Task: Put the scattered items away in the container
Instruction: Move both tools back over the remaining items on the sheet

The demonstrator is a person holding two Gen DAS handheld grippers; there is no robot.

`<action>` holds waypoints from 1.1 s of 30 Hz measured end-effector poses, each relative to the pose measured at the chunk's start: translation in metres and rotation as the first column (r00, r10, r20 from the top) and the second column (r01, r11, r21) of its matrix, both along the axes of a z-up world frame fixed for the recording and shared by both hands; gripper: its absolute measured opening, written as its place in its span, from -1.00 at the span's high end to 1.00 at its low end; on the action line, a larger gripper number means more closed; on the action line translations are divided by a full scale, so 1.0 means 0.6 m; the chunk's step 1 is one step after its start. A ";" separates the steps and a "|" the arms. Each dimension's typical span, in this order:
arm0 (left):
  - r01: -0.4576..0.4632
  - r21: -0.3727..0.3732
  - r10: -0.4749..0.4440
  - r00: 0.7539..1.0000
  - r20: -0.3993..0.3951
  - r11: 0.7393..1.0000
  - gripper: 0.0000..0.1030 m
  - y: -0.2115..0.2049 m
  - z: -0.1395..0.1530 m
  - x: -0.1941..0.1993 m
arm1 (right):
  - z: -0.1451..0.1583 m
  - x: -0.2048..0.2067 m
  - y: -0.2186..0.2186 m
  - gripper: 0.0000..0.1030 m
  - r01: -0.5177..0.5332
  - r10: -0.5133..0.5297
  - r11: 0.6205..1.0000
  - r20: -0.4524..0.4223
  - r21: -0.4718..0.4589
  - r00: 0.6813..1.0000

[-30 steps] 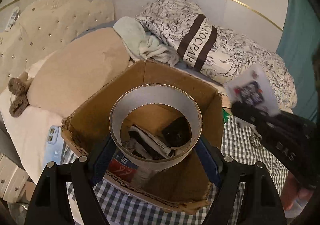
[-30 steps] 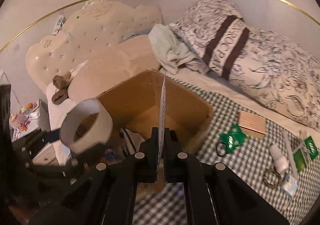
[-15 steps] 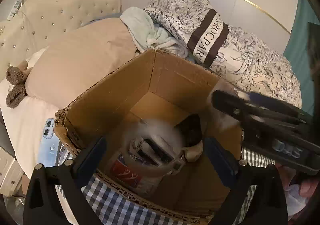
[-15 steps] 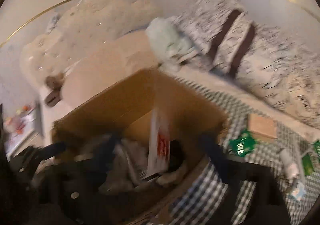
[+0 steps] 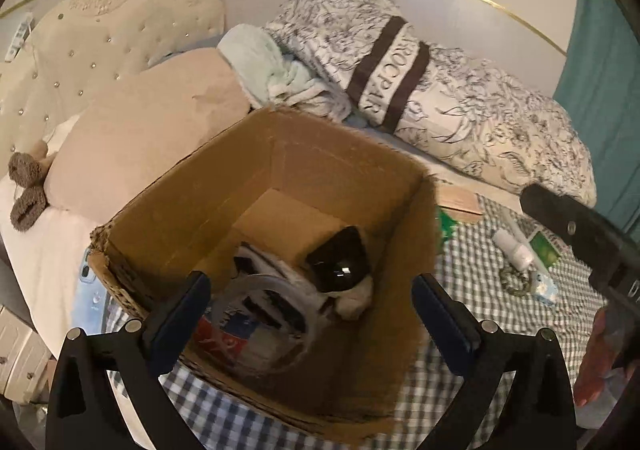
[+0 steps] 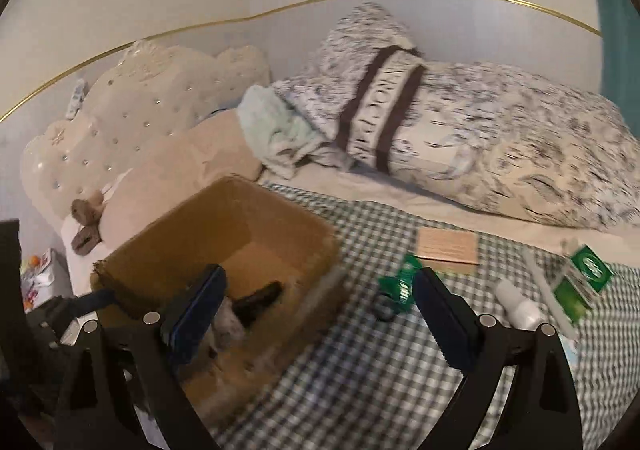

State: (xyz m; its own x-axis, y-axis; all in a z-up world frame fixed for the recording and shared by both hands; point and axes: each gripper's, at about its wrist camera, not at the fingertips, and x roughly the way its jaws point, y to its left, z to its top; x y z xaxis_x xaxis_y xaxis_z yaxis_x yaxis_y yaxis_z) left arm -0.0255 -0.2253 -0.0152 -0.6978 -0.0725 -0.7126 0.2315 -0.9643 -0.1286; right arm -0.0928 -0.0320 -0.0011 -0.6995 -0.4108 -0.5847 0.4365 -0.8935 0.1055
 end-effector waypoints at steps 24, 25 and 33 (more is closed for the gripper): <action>0.177 -0.006 -0.177 0.984 0.010 0.984 -1.00 0.285 0.007 0.002 | -0.072 0.119 0.426 -0.85 0.343 -0.345 0.938 0.049 0.044 0.937; 0.176 -0.013 -0.176 0.984 0.016 0.984 -1.00 0.294 0.001 0.002 | -0.077 0.119 0.432 -0.85 0.344 -0.346 0.938 0.053 0.044 0.937; 0.216 -0.052 -0.212 0.975 0.066 0.975 -1.00 0.320 -0.048 -0.034 | -0.124 0.089 0.440 -0.85 0.367 -0.370 0.929 0.097 0.045 0.924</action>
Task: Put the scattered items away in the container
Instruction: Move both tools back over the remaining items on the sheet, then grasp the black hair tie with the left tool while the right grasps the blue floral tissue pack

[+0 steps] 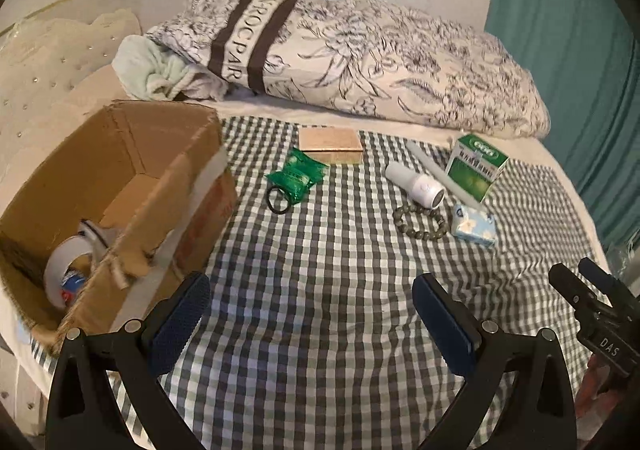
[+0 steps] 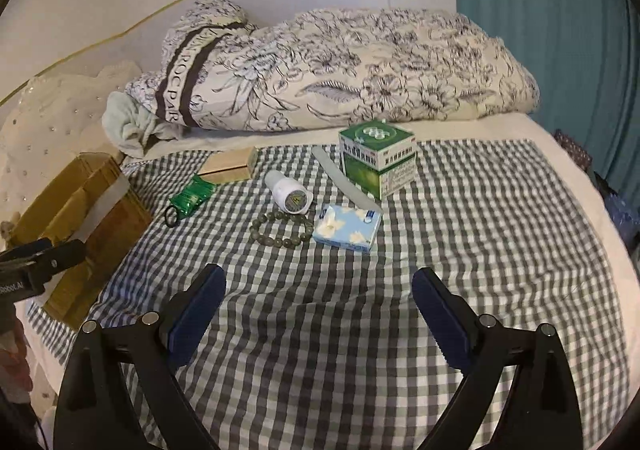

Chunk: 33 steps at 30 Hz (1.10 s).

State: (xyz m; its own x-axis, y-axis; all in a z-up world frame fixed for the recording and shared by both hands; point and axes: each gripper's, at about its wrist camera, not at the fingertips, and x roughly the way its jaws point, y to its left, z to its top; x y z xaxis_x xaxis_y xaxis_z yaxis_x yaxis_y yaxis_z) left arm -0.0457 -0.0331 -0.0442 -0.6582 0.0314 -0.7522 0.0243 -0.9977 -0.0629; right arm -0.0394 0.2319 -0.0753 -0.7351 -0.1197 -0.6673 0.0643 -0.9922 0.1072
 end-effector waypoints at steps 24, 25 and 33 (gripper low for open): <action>-0.081 0.119 0.068 0.992 0.106 0.990 -1.00 -0.057 -0.187 -0.257 | -0.151 -0.192 -0.002 -0.84 0.176 -0.183 0.982 0.136 0.065 0.974; -0.073 0.113 0.061 0.992 0.107 0.991 -1.00 -0.056 -0.192 -0.261 | -0.156 -0.196 -0.001 -0.85 0.177 -0.185 0.982 0.142 0.067 0.972; -0.030 -0.030 0.034 0.993 0.115 0.999 -1.00 -0.045 -0.226 -0.295 | -0.172 -0.218 0.000 -0.84 0.185 -0.196 0.980 0.156 0.077 0.968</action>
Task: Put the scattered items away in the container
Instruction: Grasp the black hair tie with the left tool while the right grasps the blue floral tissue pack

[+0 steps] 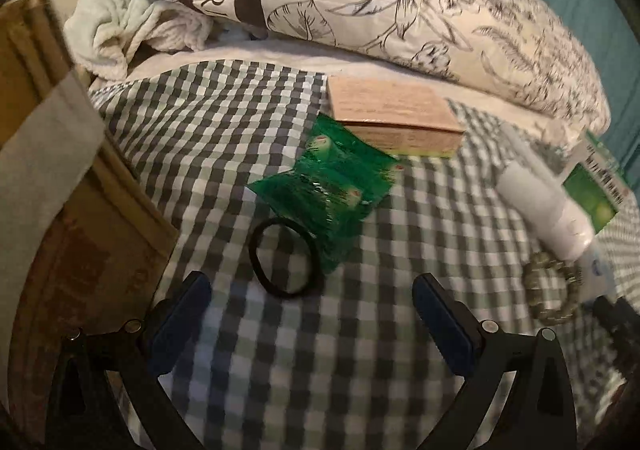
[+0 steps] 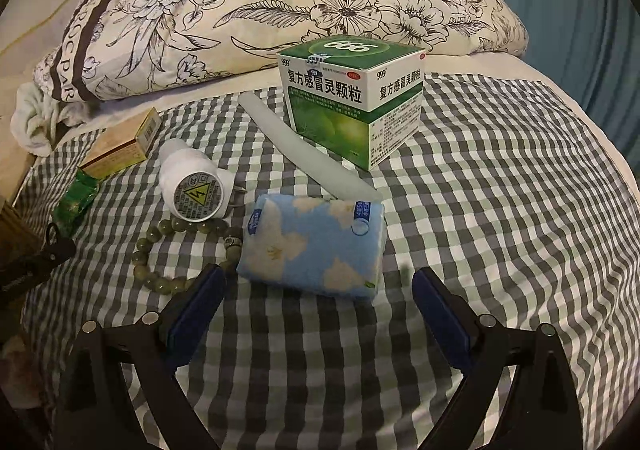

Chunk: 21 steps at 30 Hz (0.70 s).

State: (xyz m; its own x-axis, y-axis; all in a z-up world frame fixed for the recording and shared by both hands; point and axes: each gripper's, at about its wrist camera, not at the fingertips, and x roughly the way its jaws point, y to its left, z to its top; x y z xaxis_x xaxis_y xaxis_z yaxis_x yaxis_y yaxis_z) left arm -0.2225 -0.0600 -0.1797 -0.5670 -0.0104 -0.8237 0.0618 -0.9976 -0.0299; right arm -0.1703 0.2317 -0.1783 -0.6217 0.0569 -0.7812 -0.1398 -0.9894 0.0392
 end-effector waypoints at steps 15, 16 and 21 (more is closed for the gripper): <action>-0.058 0.128 0.061 0.998 -0.014 0.990 0.17 -0.069 -0.010 -0.016 | -0.026 -0.050 -0.006 -0.82 0.014 -0.014 1.000 0.028 0.002 1.000; -0.056 0.122 0.058 0.998 -0.011 0.991 0.29 -0.073 -0.009 -0.014 | -0.026 -0.050 -0.007 -0.64 0.011 -0.011 1.000 0.027 0.002 1.000; -0.017 0.112 0.018 1.000 -0.009 0.994 0.73 -0.068 -0.004 -0.005 | -0.022 -0.043 -0.010 -0.43 -0.002 0.002 1.000 0.026 0.002 1.000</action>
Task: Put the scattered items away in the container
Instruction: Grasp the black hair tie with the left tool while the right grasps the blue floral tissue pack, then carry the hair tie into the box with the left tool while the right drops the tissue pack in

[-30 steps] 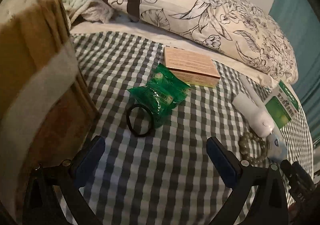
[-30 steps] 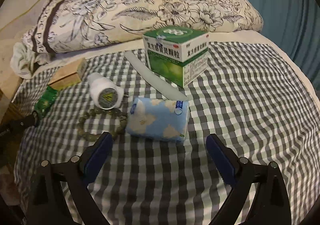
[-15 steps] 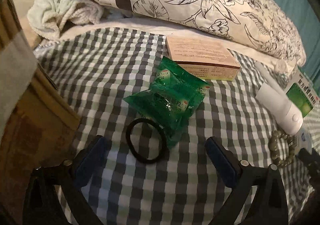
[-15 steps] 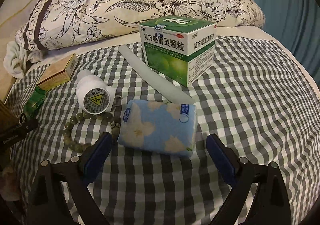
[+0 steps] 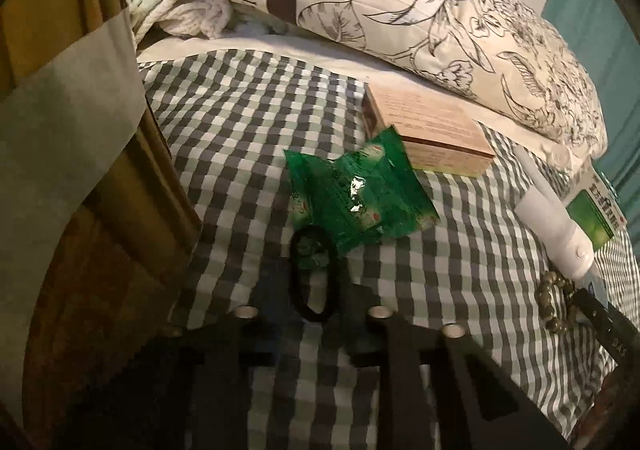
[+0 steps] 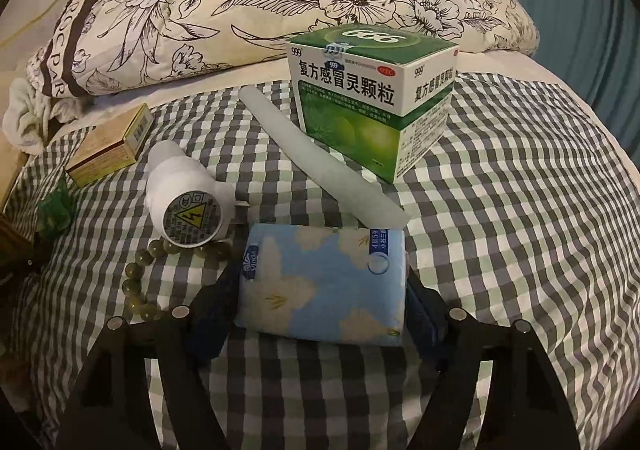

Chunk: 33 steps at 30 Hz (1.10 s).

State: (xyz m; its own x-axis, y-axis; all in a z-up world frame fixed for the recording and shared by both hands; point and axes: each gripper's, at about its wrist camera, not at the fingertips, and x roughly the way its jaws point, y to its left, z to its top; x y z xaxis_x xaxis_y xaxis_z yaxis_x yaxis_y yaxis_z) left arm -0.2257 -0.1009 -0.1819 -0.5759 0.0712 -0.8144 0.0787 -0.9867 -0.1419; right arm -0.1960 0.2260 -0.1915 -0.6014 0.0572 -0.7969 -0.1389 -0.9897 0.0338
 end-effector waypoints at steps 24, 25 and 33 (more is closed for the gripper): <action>0.091 0.020 -0.090 0.993 -0.075 0.996 0.89 0.091 0.136 0.151 | 0.131 0.154 0.013 -0.42 -0.066 0.061 0.996 -0.093 -0.055 0.994; 0.099 0.019 -0.097 0.992 -0.078 0.995 0.89 0.095 0.144 0.162 | 0.137 0.160 0.012 -0.42 -0.070 0.064 0.996 -0.094 -0.058 0.993; 0.113 0.004 -0.112 0.987 -0.113 0.994 0.89 0.099 0.201 0.232 | 0.182 0.215 -0.017 -0.42 -0.132 0.125 0.990 -0.122 -0.052 0.985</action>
State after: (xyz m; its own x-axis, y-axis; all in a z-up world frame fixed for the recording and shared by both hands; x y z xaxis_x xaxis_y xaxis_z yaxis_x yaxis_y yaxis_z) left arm -0.0866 -0.0416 -0.0611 -0.6520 0.1485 -0.7435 -0.0497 -0.9869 -0.1535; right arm -0.0668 0.2160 -0.0823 -0.6909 -0.0723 -0.7193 -0.0020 -0.9948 0.1019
